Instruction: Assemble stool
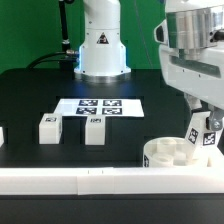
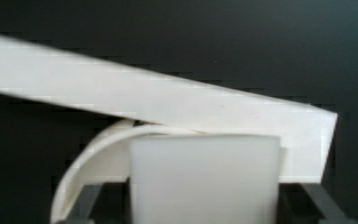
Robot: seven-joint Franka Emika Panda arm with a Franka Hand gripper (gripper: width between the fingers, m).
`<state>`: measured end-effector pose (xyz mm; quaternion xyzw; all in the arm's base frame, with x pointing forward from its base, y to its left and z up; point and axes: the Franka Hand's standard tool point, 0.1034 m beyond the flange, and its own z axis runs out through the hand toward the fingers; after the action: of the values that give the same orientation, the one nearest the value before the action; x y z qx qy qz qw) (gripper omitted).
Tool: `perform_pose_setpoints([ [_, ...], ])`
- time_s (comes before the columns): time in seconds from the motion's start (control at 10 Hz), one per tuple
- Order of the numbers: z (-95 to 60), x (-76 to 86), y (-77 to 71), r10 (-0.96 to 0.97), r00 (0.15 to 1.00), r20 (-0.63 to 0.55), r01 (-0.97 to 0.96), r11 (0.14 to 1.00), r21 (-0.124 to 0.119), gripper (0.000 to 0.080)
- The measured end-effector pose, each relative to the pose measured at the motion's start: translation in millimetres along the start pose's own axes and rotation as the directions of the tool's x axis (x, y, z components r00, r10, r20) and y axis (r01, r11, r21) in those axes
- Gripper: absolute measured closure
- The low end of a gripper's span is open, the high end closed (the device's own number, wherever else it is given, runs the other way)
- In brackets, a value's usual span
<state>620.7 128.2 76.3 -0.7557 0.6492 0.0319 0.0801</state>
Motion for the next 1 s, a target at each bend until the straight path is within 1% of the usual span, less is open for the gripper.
perform_pose_setpoints([
  [0.2,-0.1,0.0,-0.6,0.200,0.980,0.015,-0.200,0.980,0.003,0.0462],
  [0.3,-0.4,0.1,-1.1,0.278,0.960,0.022,-0.278,0.960,0.002,0.0462],
  [0.4,-0.7,0.1,-1.5,0.318,0.948,0.027,-0.318,0.948,0.002,0.0462],
  [0.7,-1.1,-0.9,-2.7,0.534,0.844,0.041,-0.535,0.845,-0.003,0.0462],
  [0.9,-0.7,-1.5,-2.4,0.521,0.852,0.041,-0.522,0.853,-0.003,0.0462],
  [1.0,-1.5,-1.3,-2.5,0.510,0.859,0.042,-0.511,0.860,-0.002,0.0285],
])
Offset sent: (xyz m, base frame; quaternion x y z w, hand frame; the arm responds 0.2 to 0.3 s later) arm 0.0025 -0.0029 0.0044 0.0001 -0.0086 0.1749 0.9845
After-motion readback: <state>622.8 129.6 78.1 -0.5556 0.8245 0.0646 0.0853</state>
